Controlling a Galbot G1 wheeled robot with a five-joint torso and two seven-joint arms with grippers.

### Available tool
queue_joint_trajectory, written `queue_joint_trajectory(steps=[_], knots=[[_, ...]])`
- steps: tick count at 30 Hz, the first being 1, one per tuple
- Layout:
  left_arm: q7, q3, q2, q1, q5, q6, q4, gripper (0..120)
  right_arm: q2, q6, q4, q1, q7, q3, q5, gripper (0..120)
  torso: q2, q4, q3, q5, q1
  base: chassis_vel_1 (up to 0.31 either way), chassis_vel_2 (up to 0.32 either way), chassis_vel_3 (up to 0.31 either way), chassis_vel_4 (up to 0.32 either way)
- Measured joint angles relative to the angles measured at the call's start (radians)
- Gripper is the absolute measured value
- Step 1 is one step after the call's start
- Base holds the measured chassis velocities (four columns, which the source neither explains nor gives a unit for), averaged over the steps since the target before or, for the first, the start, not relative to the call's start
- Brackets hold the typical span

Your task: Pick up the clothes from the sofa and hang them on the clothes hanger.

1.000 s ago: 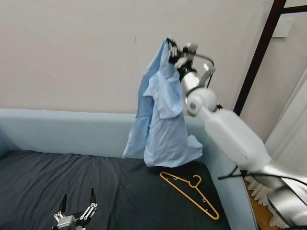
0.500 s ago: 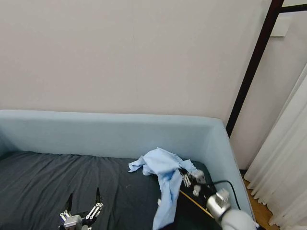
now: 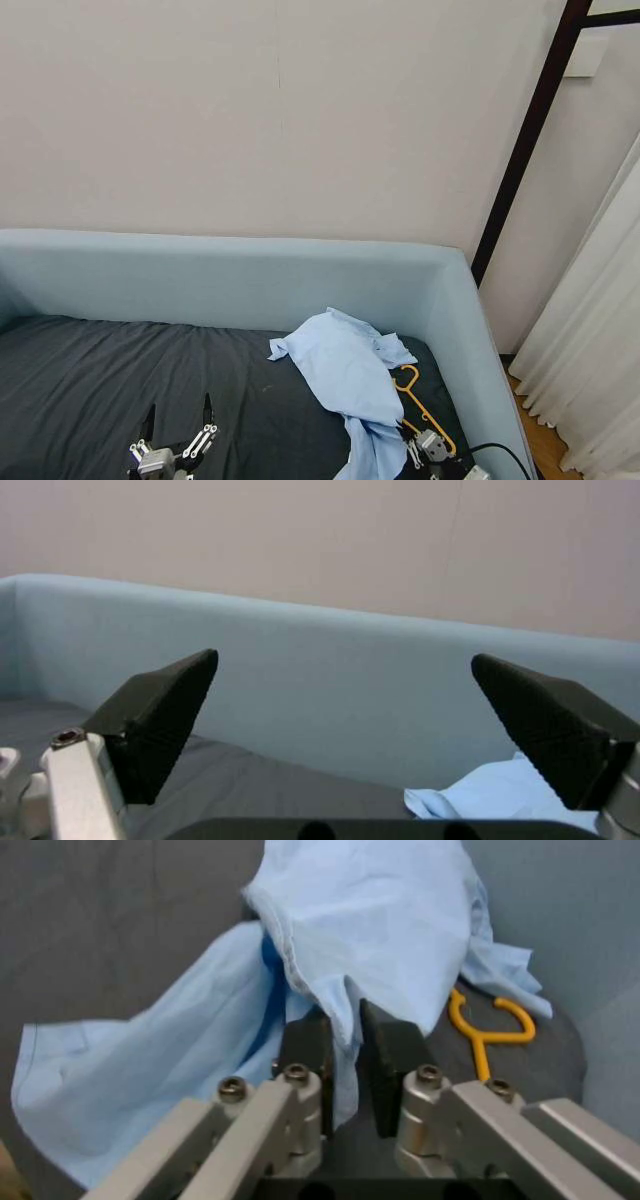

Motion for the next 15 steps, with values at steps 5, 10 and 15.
queue_joint_trajectory(steps=[5,10,15], knots=[[0.0,-0.002,0.004,0.001,-0.002,-0.003,0.003,100,-0.009,-0.023,0.035,-0.025,-0.001,0.027,-0.004,34,0.0,0.0,0.0,-0.0001,0.0,0.0,0.0,0.0,0.0],[0.0,-0.002,0.004,-0.002,-0.002,-0.003,0.009,100,-0.016,0.016,0.096,-0.041,-0.002,0.051,0.047,52,0.0,-0.0001,0.0,-0.0001,0.0,0.0,0.0,0.0,0.0],[0.0,0.002,0.002,-0.006,0.001,-0.003,0.018,100,0.0,0.096,0.116,0.002,-0.036,0.062,0.111,69,0.0,0.0,0.0,0.0,0.0,0.0,0.0,0.0,0.0]])
